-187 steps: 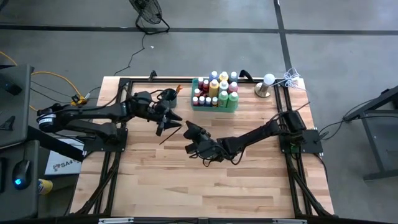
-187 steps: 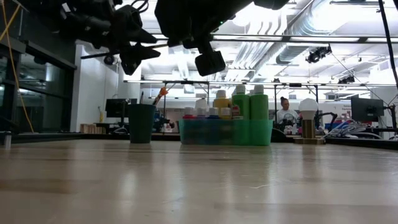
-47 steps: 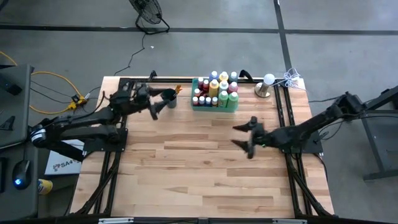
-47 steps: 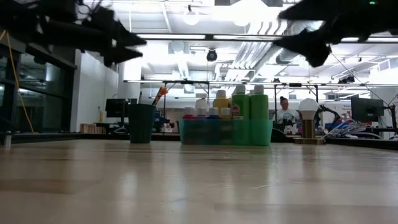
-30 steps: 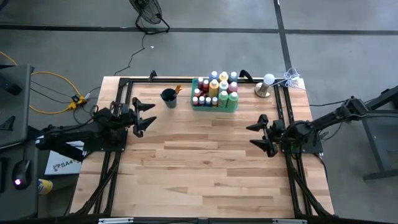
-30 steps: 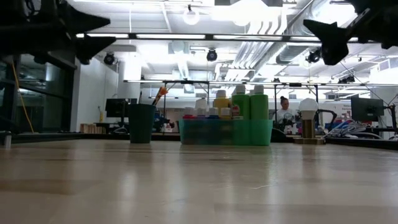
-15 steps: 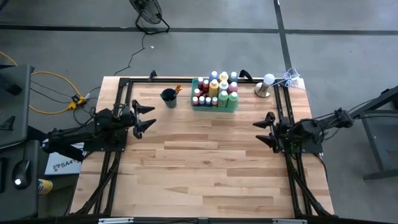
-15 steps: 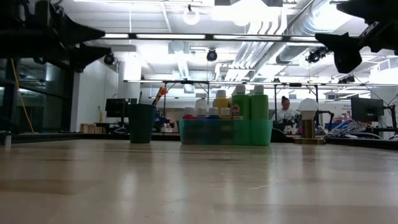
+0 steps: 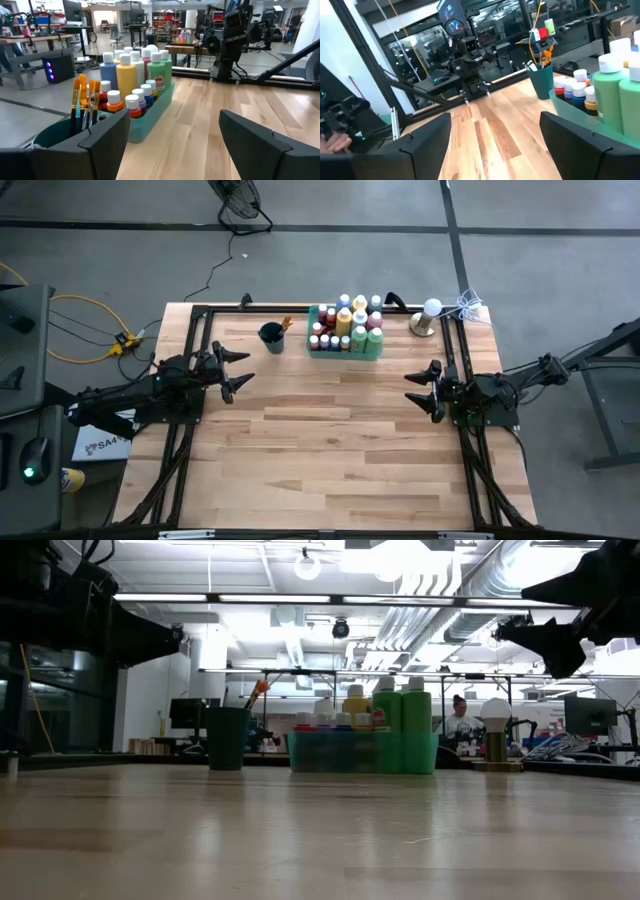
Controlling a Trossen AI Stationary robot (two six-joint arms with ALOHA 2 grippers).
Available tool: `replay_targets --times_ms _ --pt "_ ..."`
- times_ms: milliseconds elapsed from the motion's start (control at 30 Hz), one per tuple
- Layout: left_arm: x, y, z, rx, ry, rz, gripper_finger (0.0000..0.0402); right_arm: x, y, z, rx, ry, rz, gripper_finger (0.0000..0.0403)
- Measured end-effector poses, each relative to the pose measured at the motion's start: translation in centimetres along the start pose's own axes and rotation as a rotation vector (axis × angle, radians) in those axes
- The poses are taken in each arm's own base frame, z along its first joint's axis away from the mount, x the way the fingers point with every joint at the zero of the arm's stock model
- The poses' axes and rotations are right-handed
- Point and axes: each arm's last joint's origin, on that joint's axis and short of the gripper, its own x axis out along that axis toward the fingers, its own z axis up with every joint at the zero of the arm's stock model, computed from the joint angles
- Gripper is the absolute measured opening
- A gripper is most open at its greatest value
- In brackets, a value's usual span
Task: Pick & Place Paint Supplies
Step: Return to Home Position
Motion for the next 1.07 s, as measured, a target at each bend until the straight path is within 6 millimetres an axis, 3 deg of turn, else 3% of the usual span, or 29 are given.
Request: replay_targets --times_ms 1067 --pt "0.08 -0.02 -0.14 0.008 0.011 -0.004 0.0301 0.01 -0.02 -0.08 -0.063 0.005 0.001 0.0299"
